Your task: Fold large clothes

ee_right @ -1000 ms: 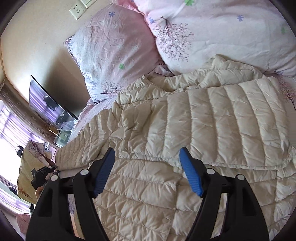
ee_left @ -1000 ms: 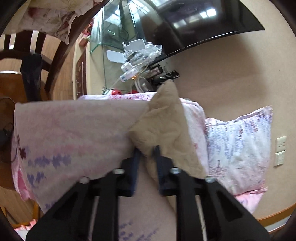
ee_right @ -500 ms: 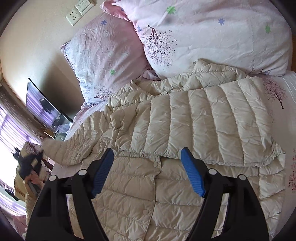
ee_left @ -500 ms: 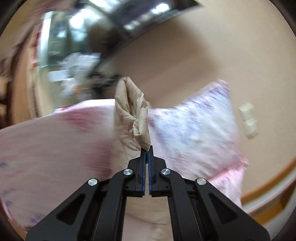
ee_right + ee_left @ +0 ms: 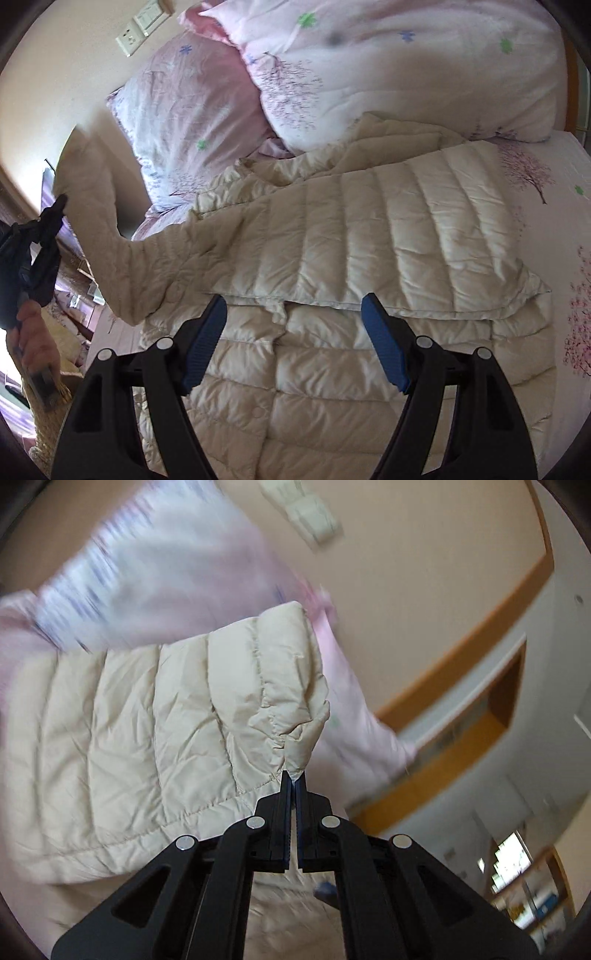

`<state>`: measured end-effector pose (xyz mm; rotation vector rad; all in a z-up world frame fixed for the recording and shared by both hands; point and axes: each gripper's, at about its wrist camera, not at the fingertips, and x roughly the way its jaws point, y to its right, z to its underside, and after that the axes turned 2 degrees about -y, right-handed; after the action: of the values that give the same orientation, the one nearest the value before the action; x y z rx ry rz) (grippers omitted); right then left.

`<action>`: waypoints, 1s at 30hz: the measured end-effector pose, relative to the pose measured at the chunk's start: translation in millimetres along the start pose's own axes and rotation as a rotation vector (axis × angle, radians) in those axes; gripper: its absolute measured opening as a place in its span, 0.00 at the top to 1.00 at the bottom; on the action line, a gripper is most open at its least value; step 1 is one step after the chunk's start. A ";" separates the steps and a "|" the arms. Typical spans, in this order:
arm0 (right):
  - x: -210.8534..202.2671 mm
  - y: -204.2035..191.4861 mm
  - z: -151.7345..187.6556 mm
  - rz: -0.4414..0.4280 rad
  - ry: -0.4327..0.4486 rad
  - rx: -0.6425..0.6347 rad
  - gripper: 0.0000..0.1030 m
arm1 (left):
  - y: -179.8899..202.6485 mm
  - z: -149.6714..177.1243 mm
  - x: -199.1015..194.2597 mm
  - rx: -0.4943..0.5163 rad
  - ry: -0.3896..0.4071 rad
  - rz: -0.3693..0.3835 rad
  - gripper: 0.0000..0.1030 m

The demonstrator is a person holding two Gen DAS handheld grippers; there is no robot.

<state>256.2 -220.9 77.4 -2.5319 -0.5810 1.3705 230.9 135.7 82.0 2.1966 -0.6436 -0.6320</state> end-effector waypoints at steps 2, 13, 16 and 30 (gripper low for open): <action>-1.5 6.3 0.2 0.023 0.010 0.010 0.27 | 4.8 17.7 35.9 0.011 -0.078 0.003 1.00; 3.0 57.6 -5.1 0.039 0.007 0.176 0.27 | 1.2 82.1 138.6 0.097 -0.394 -0.133 0.98; 4.8 66.2 -9.5 -0.019 -0.001 0.235 0.27 | 4.7 84.5 137.4 0.117 -0.420 -0.119 0.43; 62.3 31.3 -23.7 -0.213 -0.164 0.252 0.40 | -4.4 75.8 -25.1 0.311 -0.188 -0.388 0.08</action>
<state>314.2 -222.0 32.1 -2.1103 -0.6408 1.4777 166.7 114.5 39.3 2.6032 -0.4304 -1.0040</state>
